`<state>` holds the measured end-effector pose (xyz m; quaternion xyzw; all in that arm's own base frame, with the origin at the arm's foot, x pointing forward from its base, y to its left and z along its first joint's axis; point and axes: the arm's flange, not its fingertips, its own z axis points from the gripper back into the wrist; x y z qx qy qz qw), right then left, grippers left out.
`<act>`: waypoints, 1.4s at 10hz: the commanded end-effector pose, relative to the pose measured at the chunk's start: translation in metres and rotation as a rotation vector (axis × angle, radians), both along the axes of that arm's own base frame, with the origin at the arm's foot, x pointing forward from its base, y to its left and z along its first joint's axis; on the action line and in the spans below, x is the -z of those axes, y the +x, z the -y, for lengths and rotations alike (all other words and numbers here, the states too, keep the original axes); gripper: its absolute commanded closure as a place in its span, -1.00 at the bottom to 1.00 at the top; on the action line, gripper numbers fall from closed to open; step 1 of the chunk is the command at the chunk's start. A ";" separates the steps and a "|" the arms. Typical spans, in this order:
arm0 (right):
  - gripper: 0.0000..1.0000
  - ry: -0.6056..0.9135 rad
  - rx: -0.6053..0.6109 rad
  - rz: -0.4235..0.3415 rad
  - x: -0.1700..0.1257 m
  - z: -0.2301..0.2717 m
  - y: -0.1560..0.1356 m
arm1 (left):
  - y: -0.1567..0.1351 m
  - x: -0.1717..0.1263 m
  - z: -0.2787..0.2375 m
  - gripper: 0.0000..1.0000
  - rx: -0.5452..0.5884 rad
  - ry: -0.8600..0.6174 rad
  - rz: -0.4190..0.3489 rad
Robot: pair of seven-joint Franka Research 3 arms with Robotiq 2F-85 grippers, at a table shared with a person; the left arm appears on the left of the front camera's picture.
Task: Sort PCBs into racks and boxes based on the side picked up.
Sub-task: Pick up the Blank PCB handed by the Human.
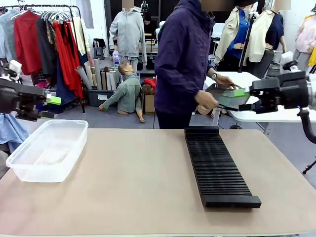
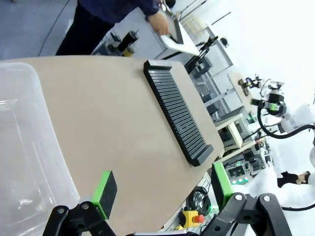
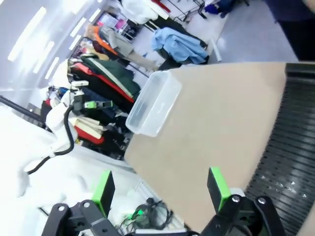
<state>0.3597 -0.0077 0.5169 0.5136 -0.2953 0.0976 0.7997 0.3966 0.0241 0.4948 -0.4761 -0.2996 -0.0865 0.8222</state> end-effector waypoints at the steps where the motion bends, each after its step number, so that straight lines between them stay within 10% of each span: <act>1: -1.00 0.054 -0.027 -0.051 0.008 0.016 -0.005 | -0.015 0.002 -0.007 -1.00 0.006 -0.036 0.064; 14: -1.00 0.119 -0.075 -0.105 0.016 0.045 -0.025 | -0.039 0.000 -0.046 -1.00 -0.012 -0.117 0.083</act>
